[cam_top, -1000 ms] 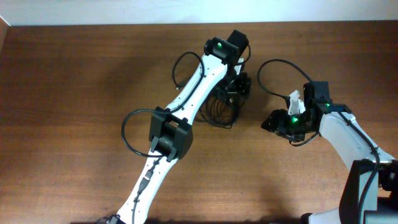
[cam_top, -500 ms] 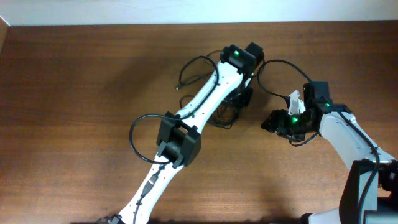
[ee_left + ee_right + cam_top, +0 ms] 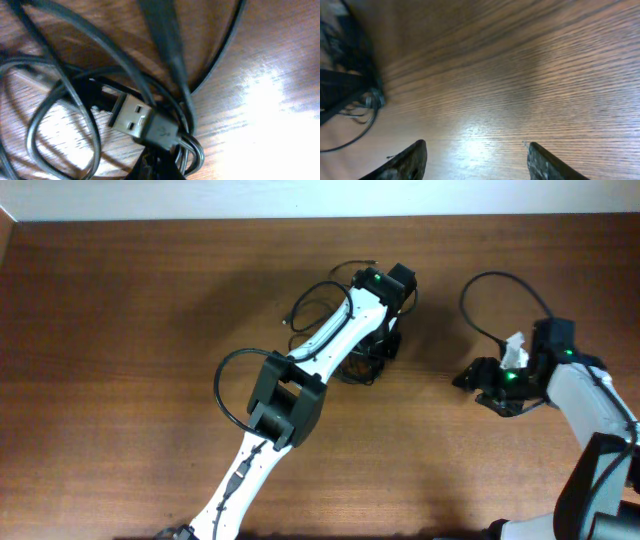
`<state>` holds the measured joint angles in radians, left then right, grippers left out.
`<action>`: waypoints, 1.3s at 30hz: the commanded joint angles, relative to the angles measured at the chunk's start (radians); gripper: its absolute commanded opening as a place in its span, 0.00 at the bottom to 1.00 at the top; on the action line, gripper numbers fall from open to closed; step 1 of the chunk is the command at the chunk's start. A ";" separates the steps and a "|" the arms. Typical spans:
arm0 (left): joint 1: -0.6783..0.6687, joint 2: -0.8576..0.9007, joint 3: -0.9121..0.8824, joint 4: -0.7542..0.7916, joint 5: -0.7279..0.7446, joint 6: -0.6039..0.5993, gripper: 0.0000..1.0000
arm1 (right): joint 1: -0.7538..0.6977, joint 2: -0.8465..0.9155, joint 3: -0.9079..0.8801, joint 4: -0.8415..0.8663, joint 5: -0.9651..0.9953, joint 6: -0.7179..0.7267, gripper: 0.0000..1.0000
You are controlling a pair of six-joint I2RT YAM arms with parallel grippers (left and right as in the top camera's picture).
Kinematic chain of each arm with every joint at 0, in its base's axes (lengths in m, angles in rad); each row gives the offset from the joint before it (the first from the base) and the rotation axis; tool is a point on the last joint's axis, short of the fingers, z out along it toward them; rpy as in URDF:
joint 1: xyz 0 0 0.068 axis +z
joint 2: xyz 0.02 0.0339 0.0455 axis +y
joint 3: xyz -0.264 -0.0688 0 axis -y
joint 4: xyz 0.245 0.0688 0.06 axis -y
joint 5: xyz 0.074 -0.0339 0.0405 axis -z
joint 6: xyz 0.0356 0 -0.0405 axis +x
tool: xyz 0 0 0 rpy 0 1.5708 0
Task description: Untangle cables
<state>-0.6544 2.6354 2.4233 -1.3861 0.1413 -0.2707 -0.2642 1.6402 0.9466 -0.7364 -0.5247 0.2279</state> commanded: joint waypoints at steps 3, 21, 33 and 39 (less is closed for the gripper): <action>0.019 -0.002 -0.047 0.029 0.412 0.353 0.00 | -0.011 0.003 -0.006 -0.016 -0.204 -0.105 0.58; 0.090 -0.018 -0.018 -0.041 0.389 0.371 0.00 | 0.056 0.003 -0.027 -0.004 -0.204 -0.090 0.38; 0.065 -0.019 -0.016 0.190 0.261 0.010 0.00 | 0.055 0.003 -0.069 0.061 -0.197 -0.093 0.47; 0.029 -0.016 -0.017 0.190 0.404 0.087 0.03 | 0.056 0.015 -0.070 0.084 -0.198 -0.080 0.50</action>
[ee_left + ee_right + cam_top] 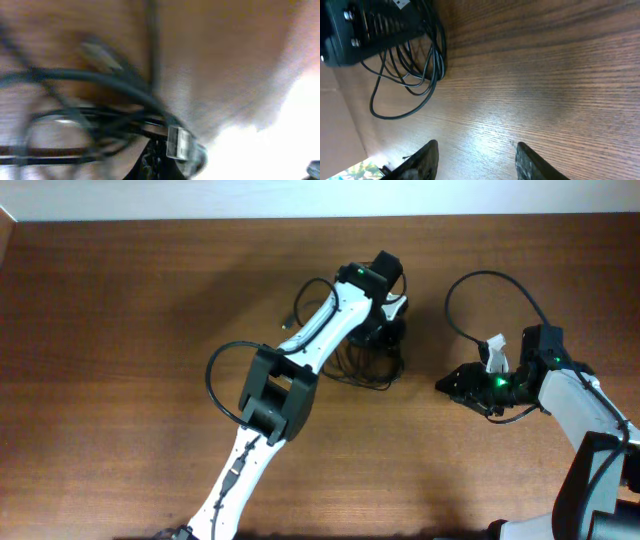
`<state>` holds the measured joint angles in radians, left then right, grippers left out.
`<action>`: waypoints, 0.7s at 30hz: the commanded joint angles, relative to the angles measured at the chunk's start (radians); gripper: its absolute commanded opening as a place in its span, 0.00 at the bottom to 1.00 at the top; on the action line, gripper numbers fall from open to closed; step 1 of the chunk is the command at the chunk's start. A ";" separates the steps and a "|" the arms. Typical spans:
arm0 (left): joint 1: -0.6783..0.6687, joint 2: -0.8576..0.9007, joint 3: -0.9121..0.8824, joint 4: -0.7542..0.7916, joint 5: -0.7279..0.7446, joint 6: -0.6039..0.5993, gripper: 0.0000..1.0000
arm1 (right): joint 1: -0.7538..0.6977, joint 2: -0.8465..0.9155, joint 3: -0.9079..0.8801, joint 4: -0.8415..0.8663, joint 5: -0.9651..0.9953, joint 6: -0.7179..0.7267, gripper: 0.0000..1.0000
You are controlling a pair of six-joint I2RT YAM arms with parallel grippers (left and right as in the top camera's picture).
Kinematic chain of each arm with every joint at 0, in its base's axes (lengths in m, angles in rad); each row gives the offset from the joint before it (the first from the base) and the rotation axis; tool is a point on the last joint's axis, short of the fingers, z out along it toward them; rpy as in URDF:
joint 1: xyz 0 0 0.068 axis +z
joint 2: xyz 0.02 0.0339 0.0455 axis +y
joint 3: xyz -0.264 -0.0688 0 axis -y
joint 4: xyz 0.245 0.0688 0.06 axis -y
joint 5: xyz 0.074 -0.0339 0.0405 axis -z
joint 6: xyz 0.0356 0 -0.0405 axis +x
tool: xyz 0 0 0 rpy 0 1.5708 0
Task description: Untangle cables
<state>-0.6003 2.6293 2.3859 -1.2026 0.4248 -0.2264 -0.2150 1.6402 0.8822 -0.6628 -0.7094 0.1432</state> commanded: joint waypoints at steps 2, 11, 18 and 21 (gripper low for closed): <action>-0.032 -0.010 0.021 0.006 0.160 0.063 0.04 | 0.006 0.032 -0.005 0.018 -0.014 0.023 0.50; -0.035 -0.010 0.021 0.002 0.117 0.150 0.15 | 0.006 0.108 -0.005 0.068 -0.069 0.022 0.54; -0.034 -0.010 0.021 0.002 0.400 0.250 0.14 | 0.006 0.108 -0.005 0.106 -0.105 0.022 0.55; -0.032 -0.010 0.021 0.002 0.367 0.245 0.12 | 0.006 0.108 -0.005 0.106 -0.107 0.022 0.55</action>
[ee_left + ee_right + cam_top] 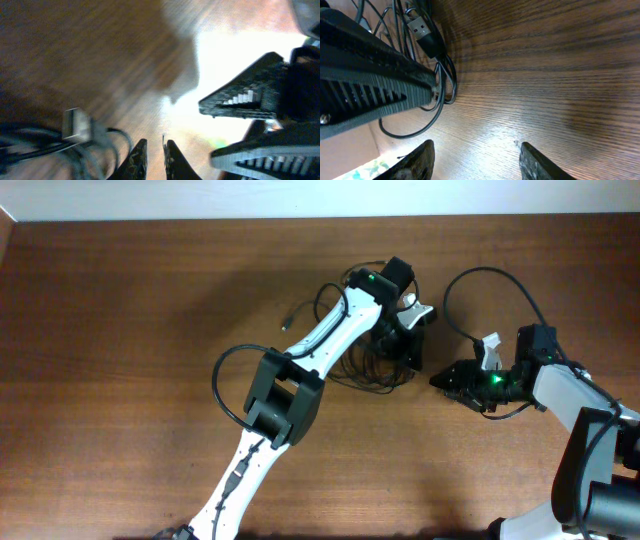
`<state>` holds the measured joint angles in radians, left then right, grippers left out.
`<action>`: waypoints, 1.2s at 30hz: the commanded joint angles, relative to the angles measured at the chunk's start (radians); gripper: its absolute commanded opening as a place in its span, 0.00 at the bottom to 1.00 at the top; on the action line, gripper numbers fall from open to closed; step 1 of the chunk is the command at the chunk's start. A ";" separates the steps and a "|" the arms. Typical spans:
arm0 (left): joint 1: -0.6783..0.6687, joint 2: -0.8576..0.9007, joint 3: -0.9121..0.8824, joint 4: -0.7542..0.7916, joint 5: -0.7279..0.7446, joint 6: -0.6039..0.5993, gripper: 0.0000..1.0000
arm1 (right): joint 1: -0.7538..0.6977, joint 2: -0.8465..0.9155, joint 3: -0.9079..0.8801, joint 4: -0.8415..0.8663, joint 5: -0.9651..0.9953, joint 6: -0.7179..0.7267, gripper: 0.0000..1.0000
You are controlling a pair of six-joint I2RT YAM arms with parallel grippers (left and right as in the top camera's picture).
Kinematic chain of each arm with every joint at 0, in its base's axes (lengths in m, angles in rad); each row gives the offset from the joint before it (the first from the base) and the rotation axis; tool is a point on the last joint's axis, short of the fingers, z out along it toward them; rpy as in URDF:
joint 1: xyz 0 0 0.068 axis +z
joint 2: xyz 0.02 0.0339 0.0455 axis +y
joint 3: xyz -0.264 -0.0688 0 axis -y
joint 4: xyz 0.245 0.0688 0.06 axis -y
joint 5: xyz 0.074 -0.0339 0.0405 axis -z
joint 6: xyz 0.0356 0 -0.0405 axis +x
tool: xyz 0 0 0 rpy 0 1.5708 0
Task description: Untangle cables
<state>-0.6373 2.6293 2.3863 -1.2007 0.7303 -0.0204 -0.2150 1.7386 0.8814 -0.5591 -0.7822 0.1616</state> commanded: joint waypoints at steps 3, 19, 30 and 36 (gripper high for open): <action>0.010 -0.010 0.020 -0.001 -0.010 0.013 0.13 | 0.006 0.009 -0.005 -0.001 -0.034 0.003 0.55; -0.005 -0.010 0.021 0.044 -0.365 -0.219 0.40 | 0.006 0.009 -0.008 -0.030 0.046 -0.024 0.64; -0.125 0.017 0.017 0.041 -0.390 -0.218 0.39 | -0.106 0.009 -0.008 -0.081 0.171 0.057 0.64; -0.151 0.024 0.028 0.040 -0.008 0.011 0.36 | -0.247 0.009 -0.008 -0.106 0.170 0.061 0.65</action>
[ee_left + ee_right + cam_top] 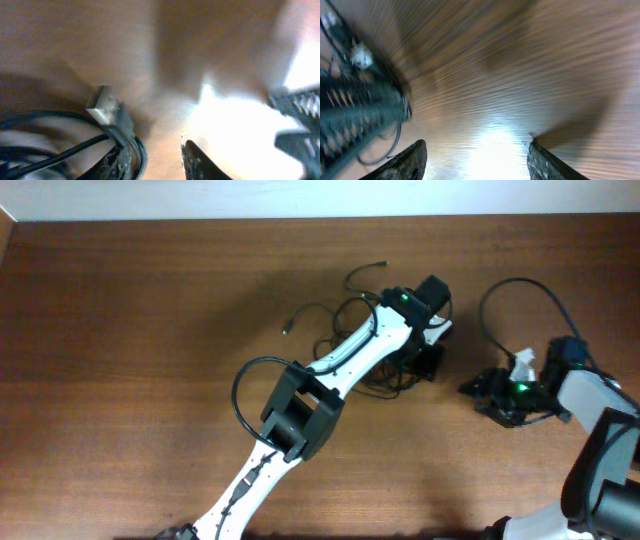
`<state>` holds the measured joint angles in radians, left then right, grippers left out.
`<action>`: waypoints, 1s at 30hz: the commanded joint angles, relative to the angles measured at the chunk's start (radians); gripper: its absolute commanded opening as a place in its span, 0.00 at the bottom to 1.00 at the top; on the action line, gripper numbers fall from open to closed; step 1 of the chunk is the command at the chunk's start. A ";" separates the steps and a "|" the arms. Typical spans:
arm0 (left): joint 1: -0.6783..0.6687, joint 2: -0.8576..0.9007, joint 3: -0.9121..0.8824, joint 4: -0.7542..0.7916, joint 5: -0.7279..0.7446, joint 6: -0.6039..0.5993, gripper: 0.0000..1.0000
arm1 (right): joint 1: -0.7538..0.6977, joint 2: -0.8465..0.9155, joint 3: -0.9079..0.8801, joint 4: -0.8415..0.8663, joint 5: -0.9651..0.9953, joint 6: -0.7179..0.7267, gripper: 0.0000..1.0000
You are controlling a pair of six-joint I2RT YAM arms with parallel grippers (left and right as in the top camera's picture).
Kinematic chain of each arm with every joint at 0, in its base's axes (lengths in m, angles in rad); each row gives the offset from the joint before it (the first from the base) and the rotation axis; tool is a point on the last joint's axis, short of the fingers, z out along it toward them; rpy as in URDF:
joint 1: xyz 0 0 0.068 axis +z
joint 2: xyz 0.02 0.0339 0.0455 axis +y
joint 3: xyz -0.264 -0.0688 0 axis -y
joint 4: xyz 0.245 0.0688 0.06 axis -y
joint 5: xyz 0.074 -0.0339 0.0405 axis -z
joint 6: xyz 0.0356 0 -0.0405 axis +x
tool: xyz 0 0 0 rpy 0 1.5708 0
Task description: Untangle cables
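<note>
A tangle of thin black cables (pixel 385 387) lies on the wooden table beside and under my left arm, with one loose end (pixel 287 330) trailing left. My left gripper (pixel 430 362) sits at the tangle's right edge. In the left wrist view the gripper (pixel 156 165) is open; a USB plug (pixel 102 106) lies just ahead, and a cable loop (pixel 141 159) curves against the inner side of the left finger (pixel 121 165). My right gripper (pixel 472 387) is open to the right of the tangle, with only bare wood between its fingers (pixel 411 161).
The right arm's own black cable (pixel 515 285) loops above its wrist at the right. The wooden table (pixel 120 360) stretches away to the left. A pale wall strip (pixel 300 195) runs along the far edge.
My left gripper has opened from nearly shut and moved slightly right along the tangle's edge. My right gripper has moved right, away from the tangle and the left gripper.
First my left gripper was down over the tangle with a USB plug close ahead, the right one open well to the right. The right gripper then stood nearer, until both were almost tip to tip. Now they are apart again and the left is open.
</note>
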<state>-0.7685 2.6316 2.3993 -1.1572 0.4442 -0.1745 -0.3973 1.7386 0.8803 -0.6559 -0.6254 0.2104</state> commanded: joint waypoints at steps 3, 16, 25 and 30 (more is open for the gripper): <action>-0.012 0.022 0.069 -0.038 0.418 0.233 0.42 | -0.124 0.009 -0.007 -0.019 0.009 0.015 0.66; 0.006 0.022 0.265 -0.285 -0.184 0.090 0.33 | -0.008 0.009 -0.007 -0.017 0.010 -0.008 0.78; 0.076 0.035 0.264 -0.266 -0.325 -0.068 0.34 | 0.165 0.009 -0.007 0.035 0.010 0.026 0.60; 0.108 0.085 0.264 -0.219 -0.236 -0.067 0.36 | 0.252 0.009 -0.007 0.079 0.114 0.123 0.57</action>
<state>-0.6758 2.6545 2.6518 -1.3941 0.1459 -0.2234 -0.1928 1.7386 0.8795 -0.5907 -0.6086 0.2558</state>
